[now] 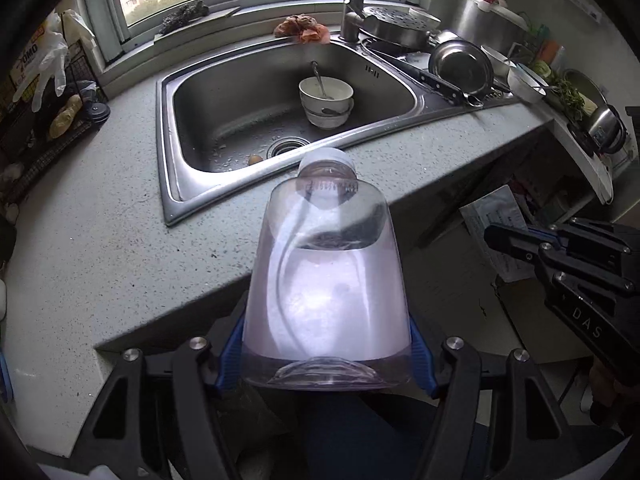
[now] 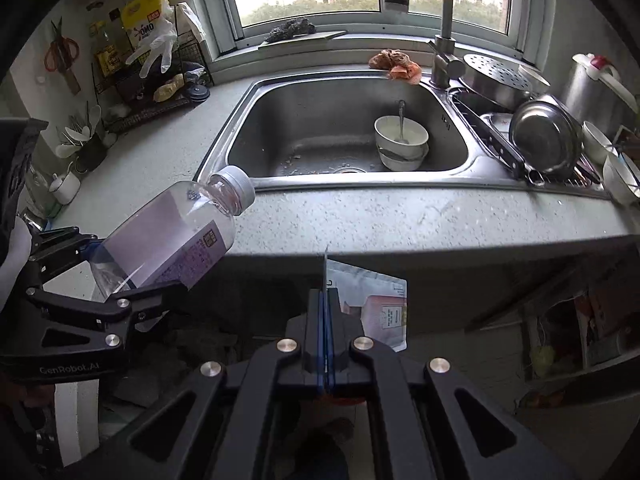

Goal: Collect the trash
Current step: 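Carry the clear bottle and sachet down over the red bin, then open the left tool to drop the clear bottle into the bin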

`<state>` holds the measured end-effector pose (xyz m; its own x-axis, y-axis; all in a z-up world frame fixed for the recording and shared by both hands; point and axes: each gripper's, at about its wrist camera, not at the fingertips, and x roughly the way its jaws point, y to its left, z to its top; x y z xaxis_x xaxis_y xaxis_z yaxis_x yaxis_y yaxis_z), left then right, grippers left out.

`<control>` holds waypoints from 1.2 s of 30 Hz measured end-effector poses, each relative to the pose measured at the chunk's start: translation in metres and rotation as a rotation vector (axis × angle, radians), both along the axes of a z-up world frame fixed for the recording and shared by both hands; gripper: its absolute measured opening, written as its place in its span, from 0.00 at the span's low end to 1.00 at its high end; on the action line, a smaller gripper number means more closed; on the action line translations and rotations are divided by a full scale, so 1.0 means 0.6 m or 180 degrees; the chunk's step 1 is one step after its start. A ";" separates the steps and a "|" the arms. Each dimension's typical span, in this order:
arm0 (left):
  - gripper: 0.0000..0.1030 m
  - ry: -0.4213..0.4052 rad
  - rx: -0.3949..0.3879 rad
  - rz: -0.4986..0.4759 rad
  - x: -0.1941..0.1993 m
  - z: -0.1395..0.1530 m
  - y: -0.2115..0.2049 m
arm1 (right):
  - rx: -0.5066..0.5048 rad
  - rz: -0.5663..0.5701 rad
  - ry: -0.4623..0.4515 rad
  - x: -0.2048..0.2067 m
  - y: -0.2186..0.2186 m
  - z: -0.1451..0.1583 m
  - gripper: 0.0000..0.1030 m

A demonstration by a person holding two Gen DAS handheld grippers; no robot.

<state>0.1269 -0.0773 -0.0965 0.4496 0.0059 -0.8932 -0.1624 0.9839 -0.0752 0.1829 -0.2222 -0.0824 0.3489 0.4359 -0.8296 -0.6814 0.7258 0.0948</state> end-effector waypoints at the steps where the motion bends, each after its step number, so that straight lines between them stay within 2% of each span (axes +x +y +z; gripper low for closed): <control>1: 0.64 0.0018 -0.0019 -0.0052 0.000 -0.003 -0.010 | -0.0011 -0.0048 0.0031 -0.002 -0.006 -0.004 0.01; 8: 0.64 0.0289 -0.0178 -0.0388 0.022 -0.067 -0.052 | -0.0097 -0.0366 0.0237 -0.002 -0.038 -0.051 0.01; 13: 0.64 0.0530 -0.0243 -0.0558 0.040 -0.149 -0.069 | -0.0169 -0.0494 0.0454 0.007 -0.043 -0.118 0.01; 19: 0.64 0.0757 -0.0371 -0.0611 0.052 -0.272 -0.081 | -0.0285 -0.0519 0.0700 0.016 -0.055 -0.232 0.01; 30: 0.64 0.0969 -0.0553 -0.0680 0.100 -0.560 -0.118 | -0.0468 -0.0526 0.0839 0.061 -0.084 -0.482 0.01; 36: 0.64 0.0974 -0.0560 -0.0756 0.128 -0.655 -0.138 | -0.0485 -0.0618 0.0908 0.077 -0.106 -0.581 0.01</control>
